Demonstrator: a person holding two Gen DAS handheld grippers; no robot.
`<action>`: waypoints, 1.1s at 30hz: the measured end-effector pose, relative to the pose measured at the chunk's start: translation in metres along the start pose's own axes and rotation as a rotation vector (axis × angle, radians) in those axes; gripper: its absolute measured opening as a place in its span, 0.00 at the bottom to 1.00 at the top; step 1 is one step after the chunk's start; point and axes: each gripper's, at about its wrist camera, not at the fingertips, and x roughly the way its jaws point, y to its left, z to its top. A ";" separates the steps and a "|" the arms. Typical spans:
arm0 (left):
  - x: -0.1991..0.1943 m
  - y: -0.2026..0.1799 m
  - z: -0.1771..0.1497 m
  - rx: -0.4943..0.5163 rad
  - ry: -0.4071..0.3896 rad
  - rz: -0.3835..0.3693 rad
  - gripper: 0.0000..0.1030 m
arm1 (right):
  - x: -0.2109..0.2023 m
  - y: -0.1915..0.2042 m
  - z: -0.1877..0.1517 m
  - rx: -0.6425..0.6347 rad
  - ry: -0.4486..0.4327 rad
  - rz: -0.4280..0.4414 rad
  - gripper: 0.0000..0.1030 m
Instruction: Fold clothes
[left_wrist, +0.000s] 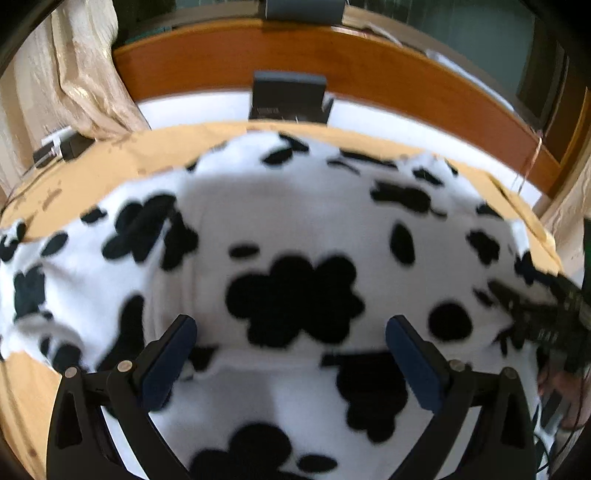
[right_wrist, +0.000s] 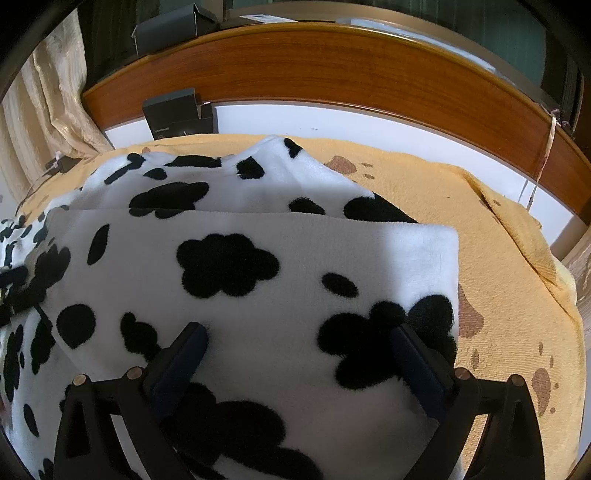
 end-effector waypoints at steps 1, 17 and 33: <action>0.001 -0.002 -0.003 0.021 -0.008 0.012 1.00 | 0.000 0.000 0.000 0.000 0.000 0.000 0.99; 0.002 -0.010 -0.007 0.052 -0.025 0.075 0.99 | -0.001 0.002 0.001 -0.004 0.000 -0.011 0.99; -0.089 0.072 -0.012 -0.230 -0.245 0.013 1.00 | 0.000 -0.010 -0.002 0.054 -0.008 0.090 1.00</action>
